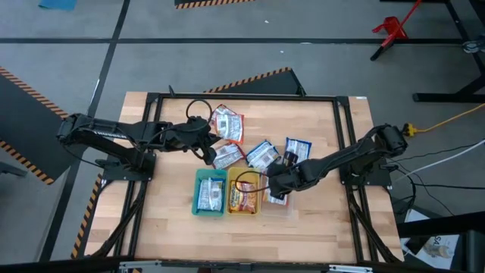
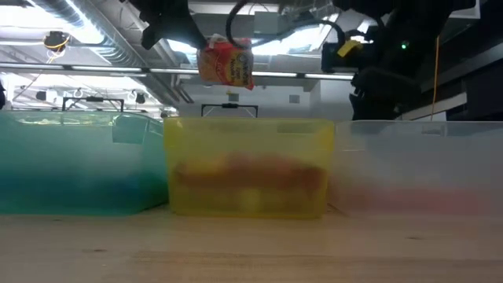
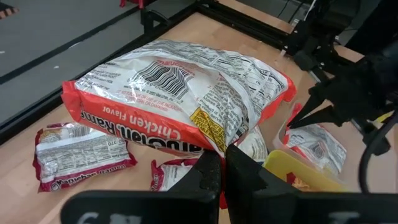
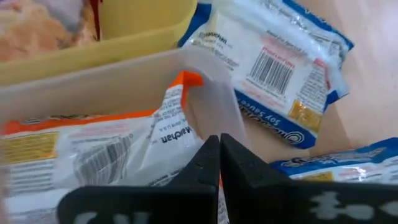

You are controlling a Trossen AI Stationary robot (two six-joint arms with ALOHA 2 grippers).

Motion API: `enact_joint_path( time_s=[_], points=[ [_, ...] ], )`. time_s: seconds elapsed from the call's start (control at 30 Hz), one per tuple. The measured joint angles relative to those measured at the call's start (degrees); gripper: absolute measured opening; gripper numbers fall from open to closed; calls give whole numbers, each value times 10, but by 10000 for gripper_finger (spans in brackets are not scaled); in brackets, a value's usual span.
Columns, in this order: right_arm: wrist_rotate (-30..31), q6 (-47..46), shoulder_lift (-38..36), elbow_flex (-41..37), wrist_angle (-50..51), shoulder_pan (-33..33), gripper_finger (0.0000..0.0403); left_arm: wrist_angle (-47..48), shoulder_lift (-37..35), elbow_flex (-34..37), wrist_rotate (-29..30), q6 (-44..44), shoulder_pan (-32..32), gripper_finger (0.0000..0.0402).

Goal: Sort Maruchan noodles
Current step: Put the orange noodle pack into the transparent bin

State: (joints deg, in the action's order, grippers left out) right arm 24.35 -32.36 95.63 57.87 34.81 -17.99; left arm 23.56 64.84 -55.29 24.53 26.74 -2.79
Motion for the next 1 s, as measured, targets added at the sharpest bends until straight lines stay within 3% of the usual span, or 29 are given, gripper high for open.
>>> enact_joint_path(
  time_s=[0.27, 0.5, 0.7, 1.0],
  points=[
    [-18, 2, 5, -12, -6, 0, 0, -1, 0, 0, -3, -2, 0, 0],
    [15, 26, -62, 31, 33, -1, 0, -6, 0, 0, -14, -3, 0, 0],
    [91, 7, -165, 75, 147, -1, 0, -42, 14, 0, -53, 1, -10, 0],
    [239, -22, -308, 81, 213, 0, 0, -163, 100, 1, -41, 27, -73, 0]
  ],
)
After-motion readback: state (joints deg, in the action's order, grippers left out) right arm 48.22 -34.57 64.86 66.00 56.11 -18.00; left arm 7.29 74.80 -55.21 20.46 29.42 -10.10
